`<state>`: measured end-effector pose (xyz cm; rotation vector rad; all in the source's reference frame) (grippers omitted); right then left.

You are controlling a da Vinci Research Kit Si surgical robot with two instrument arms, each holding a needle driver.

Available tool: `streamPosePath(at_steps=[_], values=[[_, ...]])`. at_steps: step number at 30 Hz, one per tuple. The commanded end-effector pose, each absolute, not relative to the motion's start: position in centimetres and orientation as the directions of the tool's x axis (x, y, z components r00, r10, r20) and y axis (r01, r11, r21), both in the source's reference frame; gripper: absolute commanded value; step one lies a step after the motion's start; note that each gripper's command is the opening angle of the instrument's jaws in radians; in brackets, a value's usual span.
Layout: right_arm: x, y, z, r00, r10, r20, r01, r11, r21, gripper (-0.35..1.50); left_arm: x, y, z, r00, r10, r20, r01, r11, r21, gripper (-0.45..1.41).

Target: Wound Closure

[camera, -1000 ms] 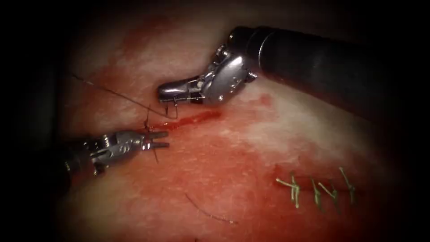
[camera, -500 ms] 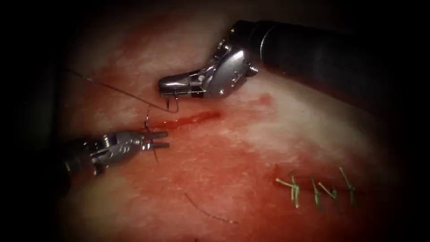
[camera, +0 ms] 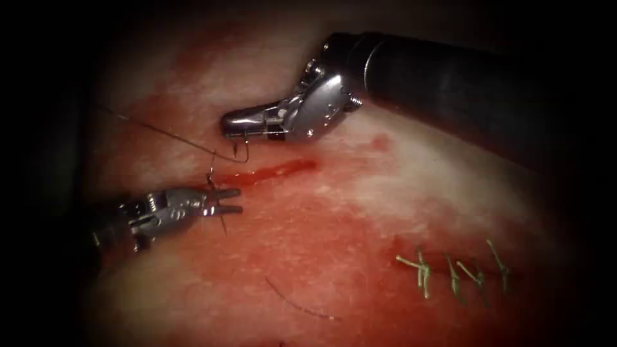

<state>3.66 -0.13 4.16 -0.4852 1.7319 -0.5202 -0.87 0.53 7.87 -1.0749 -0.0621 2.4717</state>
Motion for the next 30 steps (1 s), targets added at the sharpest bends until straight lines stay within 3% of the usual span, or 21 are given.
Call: streamPosePath(at_steps=[1, 30], values=[[3.74, -0.08, 4.22, -0.212, -0.58, -0.787, -0.047, 0.81, -0.584, -0.35, -0.93, 0.54, 7.93, -0.599, 0.413, -0.686, -0.377, -0.901, -0.212, -0.05], [3.69, -0.73, 4.61, -0.222, -0.619, -0.753, 0.005, 0.772, -0.636, -0.35, -0.92, 0.54, 7.91, -0.599, 0.414, -0.686, -0.377, -0.901, -0.215, -0.03]])
